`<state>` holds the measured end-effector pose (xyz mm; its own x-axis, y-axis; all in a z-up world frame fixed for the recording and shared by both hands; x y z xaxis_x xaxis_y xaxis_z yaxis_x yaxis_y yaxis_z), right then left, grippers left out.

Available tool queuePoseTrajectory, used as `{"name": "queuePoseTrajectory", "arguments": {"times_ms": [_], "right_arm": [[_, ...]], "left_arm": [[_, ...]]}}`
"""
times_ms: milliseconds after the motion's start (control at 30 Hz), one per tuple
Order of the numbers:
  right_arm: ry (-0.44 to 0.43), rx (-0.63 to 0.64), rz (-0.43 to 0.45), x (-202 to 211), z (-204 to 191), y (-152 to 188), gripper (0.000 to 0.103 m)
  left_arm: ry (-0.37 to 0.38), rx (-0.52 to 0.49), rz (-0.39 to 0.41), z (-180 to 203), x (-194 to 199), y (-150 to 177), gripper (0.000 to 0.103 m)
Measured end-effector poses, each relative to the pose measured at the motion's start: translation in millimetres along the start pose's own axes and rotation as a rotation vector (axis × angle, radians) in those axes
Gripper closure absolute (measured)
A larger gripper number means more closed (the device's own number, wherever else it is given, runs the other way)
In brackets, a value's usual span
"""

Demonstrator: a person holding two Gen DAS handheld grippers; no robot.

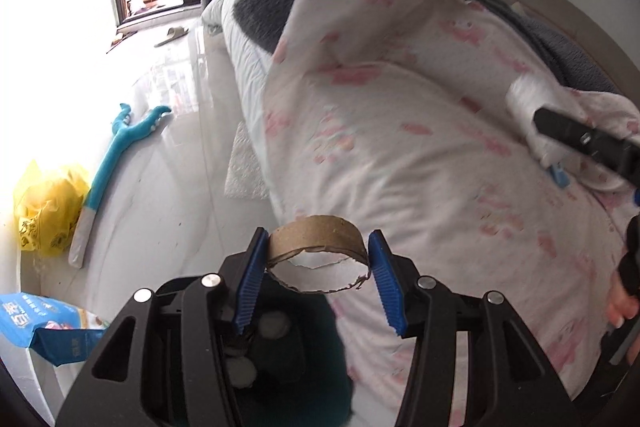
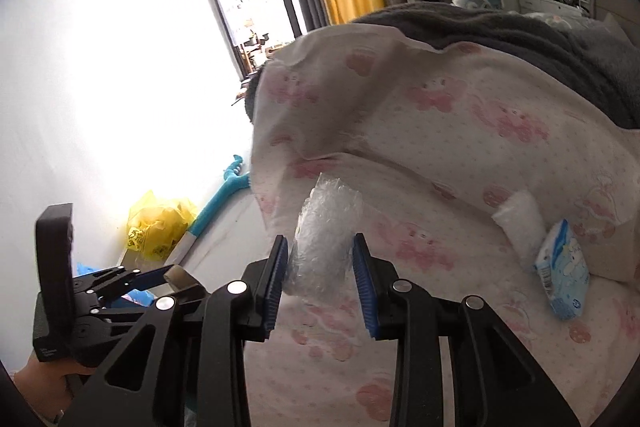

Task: Collect trash
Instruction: 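Carry both items over the bin and open the left gripper to drop the tape roll, then lower the bubble wrap into the bin and open the right gripper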

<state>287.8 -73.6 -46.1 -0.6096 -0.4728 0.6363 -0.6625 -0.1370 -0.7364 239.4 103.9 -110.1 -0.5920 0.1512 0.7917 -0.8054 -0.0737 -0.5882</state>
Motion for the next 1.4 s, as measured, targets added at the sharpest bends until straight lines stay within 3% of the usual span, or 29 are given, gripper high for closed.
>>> {"name": "queuePoseTrajectory", "arguments": {"times_ms": [233,500,800,900,1033,1400], "right_arm": [[-0.083,0.106,0.016,-7.3,-59.3,-2.4,0.069],[-0.159,0.198,-0.039,-32.7,-117.5,13.9,0.069],[-0.186,0.265,-0.088,-53.6,-154.3,30.3,0.069],[-0.19,0.267,-0.098,-62.6,-161.8,31.5,0.069],[-0.197,0.273,-0.118,-74.1,-174.8,36.9,0.069],[-0.179,0.305,-0.254,-117.7,-200.0,71.1,0.07]], "left_arm": [[-0.032,0.029,-0.08,-35.3,-7.5,24.2,0.049],[-0.054,0.089,-0.196,-74.8,-20.6,50.6,0.048],[-0.061,0.148,-0.327,-109.3,-30.2,81.5,0.047],[-0.061,0.163,-0.354,-119.9,-30.3,90.1,0.04],[-0.058,0.173,-0.347,-129.9,-23.1,94.8,0.028],[-0.09,0.195,-0.202,-158.5,22.2,84.1,0.023]]}}
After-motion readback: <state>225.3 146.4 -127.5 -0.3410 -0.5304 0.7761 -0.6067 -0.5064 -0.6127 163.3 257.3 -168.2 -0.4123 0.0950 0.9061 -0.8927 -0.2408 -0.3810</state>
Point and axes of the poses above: each gripper's, at about its wrist camera, not at the fingertips, and x roughly against the way its jaws point, z to its right, y to its underside, the point moved 2 cm from there along -x, roughly the way its jaws point, and after that the axes turned 2 degrees about y, right-handed, at the moved point
